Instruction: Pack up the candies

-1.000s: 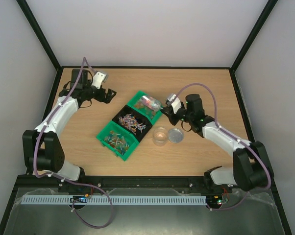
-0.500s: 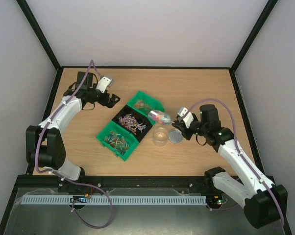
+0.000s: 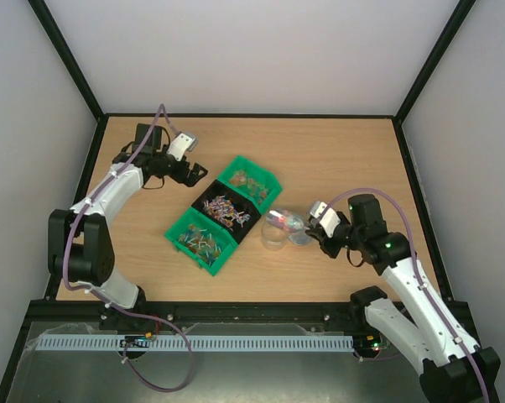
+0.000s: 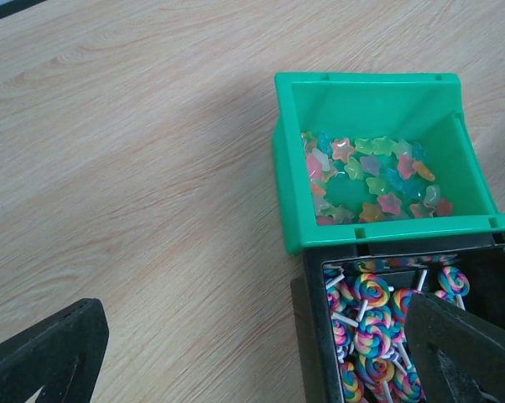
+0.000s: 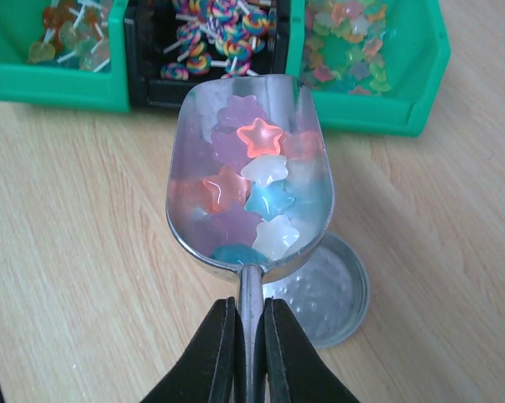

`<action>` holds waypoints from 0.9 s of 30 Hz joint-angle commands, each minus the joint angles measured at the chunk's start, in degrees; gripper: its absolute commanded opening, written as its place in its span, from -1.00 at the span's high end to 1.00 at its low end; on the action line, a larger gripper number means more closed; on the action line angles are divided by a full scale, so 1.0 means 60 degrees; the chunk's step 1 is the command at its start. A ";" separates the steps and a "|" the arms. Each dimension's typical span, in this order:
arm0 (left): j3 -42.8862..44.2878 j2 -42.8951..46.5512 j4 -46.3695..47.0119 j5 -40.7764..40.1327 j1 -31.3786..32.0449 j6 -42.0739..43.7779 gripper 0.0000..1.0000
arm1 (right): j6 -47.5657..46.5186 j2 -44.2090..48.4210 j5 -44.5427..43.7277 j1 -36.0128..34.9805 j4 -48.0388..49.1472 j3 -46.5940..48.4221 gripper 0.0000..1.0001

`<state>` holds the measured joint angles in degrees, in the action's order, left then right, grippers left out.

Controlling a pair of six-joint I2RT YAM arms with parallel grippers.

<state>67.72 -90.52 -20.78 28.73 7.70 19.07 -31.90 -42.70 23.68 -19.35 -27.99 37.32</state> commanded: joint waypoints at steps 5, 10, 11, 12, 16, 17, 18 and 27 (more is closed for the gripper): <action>0.0073 -0.0284 0.0194 0.0388 0.0034 0.0221 -0.99 | -0.0647 0.0422 -0.0394 0.0047 -0.1780 0.0281 0.98; 0.0096 -0.0367 0.0212 0.0433 0.0034 0.0144 -0.99 | -0.0902 -0.0106 -0.0406 0.0045 -0.2323 0.0667 0.98; 0.0095 -0.0380 0.0211 0.0420 0.0034 0.0115 -0.99 | -0.0941 -0.0307 -0.0357 0.0047 -0.2500 0.0808 0.97; 0.0095 -0.0374 0.0211 0.0413 0.0034 0.0088 -0.99 | -0.0951 -0.0508 -0.0301 0.0047 -0.2614 0.0911 0.97; 0.0073 -0.0386 0.0197 0.0410 0.0034 0.0033 -0.99 | -0.0968 -0.1152 -0.0120 0.0045 -0.2837 0.1316 0.97; 0.0070 -0.0382 0.0196 0.0399 0.0021 0.0030 -0.99 | -0.1002 -0.1313 -0.0103 0.0041 -0.2938 0.1422 0.97; 0.0066 -0.0375 0.0196 0.0397 0.0020 0.0043 -0.99 | -0.1030 -0.1452 -0.0130 0.0035 -0.3029 0.1508 0.97; 0.0058 -0.0424 0.0262 0.0437 0.0005 -0.0025 -0.99 | -0.1109 -0.2193 -0.0585 0.0032 -0.3612 0.2040 0.97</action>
<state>67.72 -92.36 -20.43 30.02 7.70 19.09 -37.82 -54.15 21.06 -19.35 -45.21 46.78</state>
